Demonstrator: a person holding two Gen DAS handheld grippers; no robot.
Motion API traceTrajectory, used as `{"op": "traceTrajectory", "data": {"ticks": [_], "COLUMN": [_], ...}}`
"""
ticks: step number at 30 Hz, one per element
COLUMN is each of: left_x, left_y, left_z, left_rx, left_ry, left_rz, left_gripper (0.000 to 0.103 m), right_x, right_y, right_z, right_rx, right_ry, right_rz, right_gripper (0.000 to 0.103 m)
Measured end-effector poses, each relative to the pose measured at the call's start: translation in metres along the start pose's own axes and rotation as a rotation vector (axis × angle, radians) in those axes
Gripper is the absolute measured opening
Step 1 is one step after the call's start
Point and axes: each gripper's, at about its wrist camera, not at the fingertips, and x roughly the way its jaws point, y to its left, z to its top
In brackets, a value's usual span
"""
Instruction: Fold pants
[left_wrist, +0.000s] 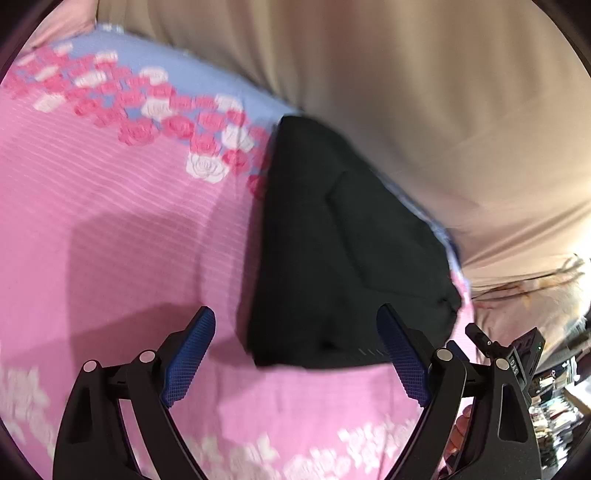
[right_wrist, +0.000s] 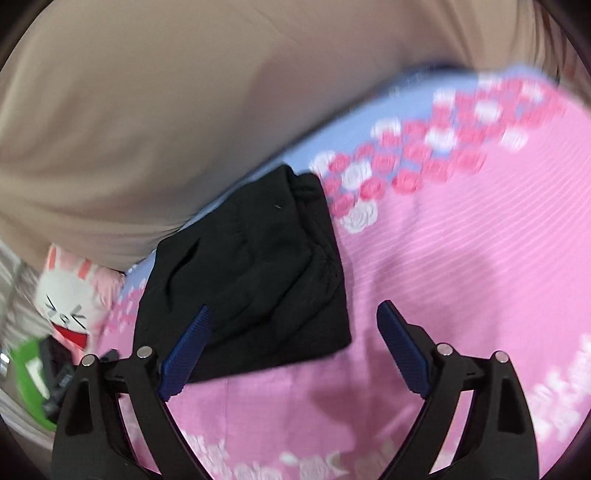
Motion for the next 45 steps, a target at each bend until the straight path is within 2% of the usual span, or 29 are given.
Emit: {"op": "traceTrajectory", "data": {"ticks": [1, 2, 3, 4, 5, 6, 7, 8, 9, 12, 14, 15, 16, 18, 19, 20, 21, 23, 24, 27, 30, 32, 33, 35, 37, 39, 41, 43, 45], "left_x": [0.007, 0.008, 0.013, 0.021, 0.027, 0.029, 0.025, 0.018, 0.006, -0.036, -0.051, -0.051, -0.044, -0.026, -0.023, -0.028, -0.035, -0.046, -0.049, -0.046, -0.024, -0.020, -0.027, -0.046, -0.060, -0.056, -0.035, -0.003, 0.035], "left_y": [0.001, -0.003, -0.006, -0.010, -0.015, -0.020, -0.027, -0.035, -0.045, -0.060, -0.056, -0.050, -0.045, -0.030, -0.023, -0.018, -0.016, -0.023, -0.028, -0.045, -0.046, -0.038, -0.040, -0.050, -0.071, -0.091, -0.105, -0.107, -0.092], "left_z": [0.002, 0.005, 0.008, 0.010, 0.011, 0.012, 0.015, 0.018, 0.021, 0.026, 0.018, 0.009, 0.005, -0.018, -0.027, -0.036, -0.040, -0.043, -0.044, -0.038, -0.036, -0.038, -0.039, -0.037, -0.024, -0.008, 0.009, 0.021, 0.028], "left_rx": [-0.005, 0.020, 0.031, 0.039, 0.052, 0.073, 0.109, 0.137, 0.163, 0.203, 0.211, 0.219, 0.230, 0.237, 0.221, 0.208, 0.208, 0.205, 0.207, 0.256, 0.278, 0.285, 0.295, 0.312, 0.320, 0.320, 0.317, 0.309, 0.283], "left_ry": [0.013, -0.011, 0.004, 0.034, 0.051, 0.049, 0.032, 0.018, -0.006, -0.061, -0.038, -0.022, -0.016, 0.011, 0.013, -0.026, -0.057, -0.119, -0.136, -0.153, -0.119, -0.108, -0.117, -0.153, -0.190, -0.192, -0.166, -0.102, -0.034], "left_rz": [-0.012, -0.010, -0.015, -0.062, -0.076, -0.050, -0.047, -0.040, -0.030, -0.044, -0.049, -0.009, 0.036, 0.153, 0.158, 0.153, 0.152, 0.160, 0.162, 0.192, 0.258, 0.249, 0.246, 0.203, 0.142, 0.099, 0.098, 0.141, 0.212], "left_gripper": [0.088, 0.088, 0.087, 0.085, 0.063, 0.053, 0.042, 0.025, 0.024, 0.024, 0.027, 0.033, 0.034, 0.034, 0.035, 0.036, 0.035, 0.035, 0.035, 0.042, 0.046, 0.046, 0.046, 0.046, 0.047, 0.063, 0.066, 0.066, 0.062], "right_x": [0.011, 0.018, 0.019, 0.025, 0.030, 0.029, 0.025, 0.010, 0.000, -0.044, -0.050, -0.046, -0.038, -0.034, -0.039, -0.049, -0.058, -0.075, -0.079, -0.063, -0.004, -0.004, -0.011, -0.030, -0.038, -0.025, 0.002, 0.040, 0.064], "right_y": [-0.003, -0.004, -0.001, 0.006, 0.012, 0.023, 0.030, 0.046, 0.054, 0.080, 0.074, 0.068, 0.057, 0.030, 0.026, 0.024, 0.029, 0.058, 0.071, 0.102, 0.076, 0.055, 0.054, 0.064, 0.088, 0.113, 0.121, 0.109, 0.078], "right_z": [0.001, 0.000, 0.000, 0.000, -0.001, 0.000, 0.001, 0.004, 0.007, 0.007, -0.007, -0.014, -0.027, -0.048, -0.054, -0.060, -0.063, -0.068, -0.067, -0.056, -0.047, -0.048, -0.046, -0.033, -0.016, 0.008, 0.023, 0.032, 0.041], "right_rx": [0.020, 0.031, 0.014, -0.010, -0.022, -0.058, -0.079, -0.122, -0.142, -0.206, -0.202, -0.210, -0.226, -0.210, -0.193, -0.180, -0.193, -0.297, -0.339, -0.418, -0.408, -0.369, -0.351, -0.320, -0.365, -0.389, -0.384, -0.379, -0.351], "right_ry": [0.024, 0.027, 0.003, 0.024, 0.037, 0.022, 0.013, -0.022, -0.041, -0.108, -0.074, -0.058, -0.044, -0.062, -0.082, -0.107, -0.128, -0.190, -0.207, -0.200, -0.053, -0.054, -0.045, -0.068, -0.120, -0.115, -0.068, -0.012, -0.010], "right_rz": [0.003, 0.018, 0.019, 0.036, 0.032, 0.020, 0.026, 0.030, 0.043, 0.104, 0.115, 0.095, 0.030, -0.136, -0.131, -0.111, -0.118, -0.140, -0.141, -0.133, -0.266, -0.172, -0.160, -0.127, -0.123, -0.102, -0.099, -0.206, -0.357], "right_gripper": [0.088, 0.090, 0.089, 0.069, 0.059, 0.051, 0.035, 0.032, 0.031, 0.031, 0.041, 0.045, 0.051, 0.054, 0.052, 0.044, 0.040, 0.021, 0.017, 0.015, 0.010, 0.009, 0.009, 0.015, 0.015, 0.019, 0.018, 0.017, 0.017]}}
